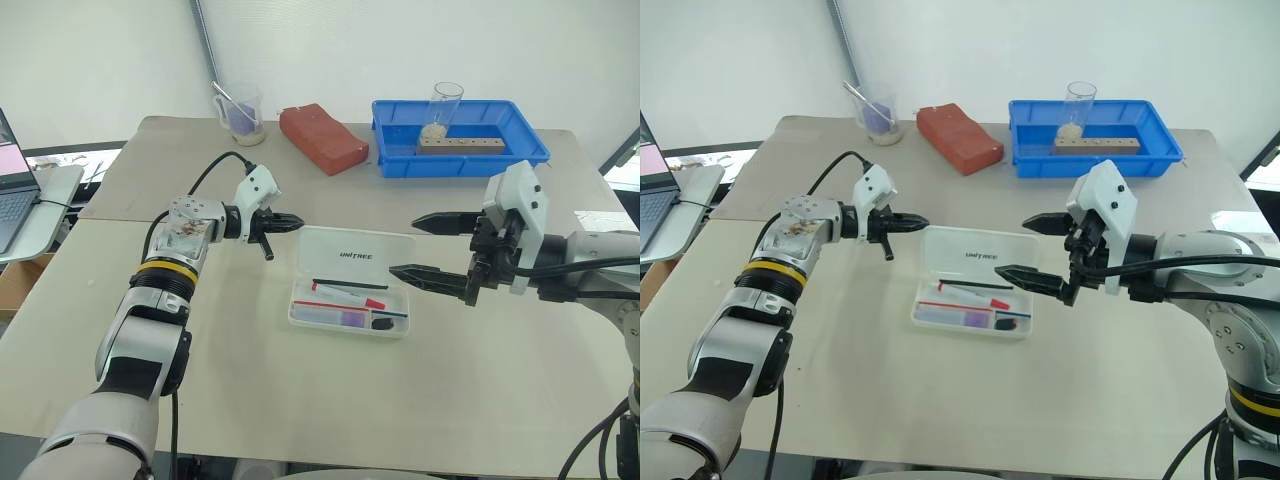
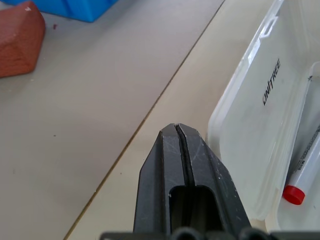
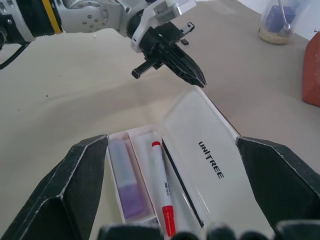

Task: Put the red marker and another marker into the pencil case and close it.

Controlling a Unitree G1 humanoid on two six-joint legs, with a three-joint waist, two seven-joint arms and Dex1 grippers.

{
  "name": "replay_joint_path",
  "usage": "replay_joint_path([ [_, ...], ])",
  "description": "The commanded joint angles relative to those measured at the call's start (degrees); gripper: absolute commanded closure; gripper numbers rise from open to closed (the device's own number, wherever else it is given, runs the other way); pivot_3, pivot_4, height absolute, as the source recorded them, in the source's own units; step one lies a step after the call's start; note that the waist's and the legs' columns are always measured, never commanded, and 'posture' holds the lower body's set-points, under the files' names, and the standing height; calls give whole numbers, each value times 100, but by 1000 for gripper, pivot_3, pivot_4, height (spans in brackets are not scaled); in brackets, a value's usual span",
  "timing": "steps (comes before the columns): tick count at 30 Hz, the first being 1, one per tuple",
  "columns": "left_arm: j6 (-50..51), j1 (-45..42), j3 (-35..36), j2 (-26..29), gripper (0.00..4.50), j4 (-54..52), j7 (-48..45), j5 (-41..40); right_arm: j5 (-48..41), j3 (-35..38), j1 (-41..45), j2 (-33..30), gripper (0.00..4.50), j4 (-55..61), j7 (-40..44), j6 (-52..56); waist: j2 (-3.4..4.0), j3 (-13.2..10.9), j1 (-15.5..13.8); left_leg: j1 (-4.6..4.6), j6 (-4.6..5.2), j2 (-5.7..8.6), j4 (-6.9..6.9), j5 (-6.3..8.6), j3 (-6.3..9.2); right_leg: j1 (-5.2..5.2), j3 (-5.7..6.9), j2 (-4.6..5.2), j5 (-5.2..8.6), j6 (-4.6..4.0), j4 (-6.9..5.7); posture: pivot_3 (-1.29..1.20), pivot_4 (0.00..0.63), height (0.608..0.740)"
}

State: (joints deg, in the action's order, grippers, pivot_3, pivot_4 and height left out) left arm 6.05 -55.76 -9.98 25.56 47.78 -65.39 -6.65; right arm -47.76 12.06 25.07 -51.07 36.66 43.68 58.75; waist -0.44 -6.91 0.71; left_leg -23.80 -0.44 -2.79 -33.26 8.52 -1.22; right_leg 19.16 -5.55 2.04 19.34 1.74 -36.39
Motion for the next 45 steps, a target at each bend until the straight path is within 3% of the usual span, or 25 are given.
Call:
replay_joint_path([
  [1,-187,-289,64,-48,4479,115,-337,23,-412,257,60,-86,0,241,-87,87,1,1,2,0,0,0,0,0,0,0,0,0,0,0,0,0,150,740],
  [10,-216,29,-127,211,4479,-648,-1292,84,-546,180,68,-256,0,154,-143,-61,1,1,6,0,0,-1,0,0,1,1,0,0,0,0,-3,0,150,740],
  [20,-442,1314,-553,832,4479,-3100,-1869,173,-242,-242,-145,-648,0,162,363,-266,5,3,2,2,0,-4,-1,0,1,1,-2,0,0,-2,-14,0,150,740],
  [28,-664,1987,-928,924,4479,-3983,-1623,450,425,-855,-617,-641,0,242,491,-796,5,3,2,5,2,-5,-10,-1,0,-1,-2,1,1,-2,-22,0,150,740],
  [38,-977,2314,-1279,946,4479,-4021,-1184,940,562,-944,-653,-546,0,150,499,-900,9,6,-1,8,2,-5,-10,-1,0,-4,-3,1,2,-2,-21,0,150,740],
  [45,182,2218,-410,1068,4479,-4539,-926,118,775,-921,-722,-598,0,-163,678,-1056,10,6,10,6,2,-5,-11,-1,0,0,-2,0,3,-1,-23,0,150,740],
])
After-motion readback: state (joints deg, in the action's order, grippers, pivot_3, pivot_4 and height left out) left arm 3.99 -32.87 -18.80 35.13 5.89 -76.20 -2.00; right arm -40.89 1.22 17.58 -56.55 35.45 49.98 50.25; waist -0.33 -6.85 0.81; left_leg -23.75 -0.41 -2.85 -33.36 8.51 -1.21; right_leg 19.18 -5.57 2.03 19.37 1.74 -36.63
